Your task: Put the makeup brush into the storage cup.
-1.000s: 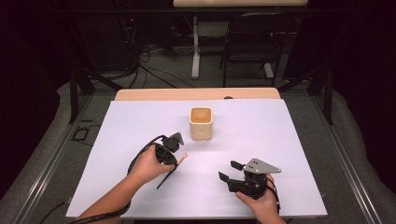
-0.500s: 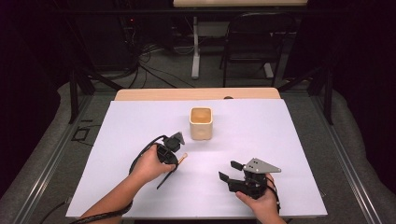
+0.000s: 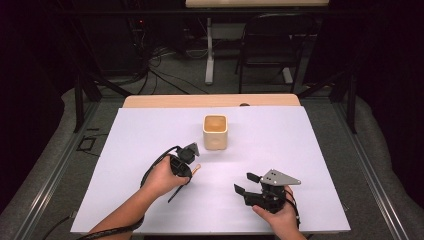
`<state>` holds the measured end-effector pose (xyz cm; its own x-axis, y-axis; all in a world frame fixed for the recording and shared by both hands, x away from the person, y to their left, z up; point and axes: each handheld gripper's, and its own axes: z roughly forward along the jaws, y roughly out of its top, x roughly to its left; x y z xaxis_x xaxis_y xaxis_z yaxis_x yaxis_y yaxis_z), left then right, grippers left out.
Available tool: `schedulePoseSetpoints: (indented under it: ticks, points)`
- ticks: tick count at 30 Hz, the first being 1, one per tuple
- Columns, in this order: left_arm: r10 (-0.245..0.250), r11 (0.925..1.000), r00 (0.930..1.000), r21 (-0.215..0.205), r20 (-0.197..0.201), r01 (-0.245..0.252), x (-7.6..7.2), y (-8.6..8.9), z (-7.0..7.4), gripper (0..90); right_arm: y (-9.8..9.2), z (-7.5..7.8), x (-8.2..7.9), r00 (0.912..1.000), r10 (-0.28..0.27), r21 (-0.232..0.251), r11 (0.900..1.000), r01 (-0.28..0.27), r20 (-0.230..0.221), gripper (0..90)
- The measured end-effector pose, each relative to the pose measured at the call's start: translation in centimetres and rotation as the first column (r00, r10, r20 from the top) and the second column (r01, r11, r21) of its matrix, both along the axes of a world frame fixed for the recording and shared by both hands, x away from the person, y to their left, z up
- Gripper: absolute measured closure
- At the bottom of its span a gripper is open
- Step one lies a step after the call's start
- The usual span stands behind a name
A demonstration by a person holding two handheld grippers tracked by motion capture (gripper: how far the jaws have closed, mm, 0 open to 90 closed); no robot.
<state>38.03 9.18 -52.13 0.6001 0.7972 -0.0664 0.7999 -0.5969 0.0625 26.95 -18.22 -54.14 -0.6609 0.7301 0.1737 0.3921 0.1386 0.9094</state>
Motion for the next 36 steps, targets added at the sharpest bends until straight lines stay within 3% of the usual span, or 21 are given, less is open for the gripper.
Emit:
schedulePoseSetpoints:
  ticks: [36]
  points:
    - [-0.013, 0.9997, 0.9999, 0.020, 0.000, 0.013, -0.10, -0.10, 0.11, 82.6, -0.19, 0.09, 0.01, 0.9998, 0.006, -0.014, 1.000, -0.007, -0.017, 35.2]
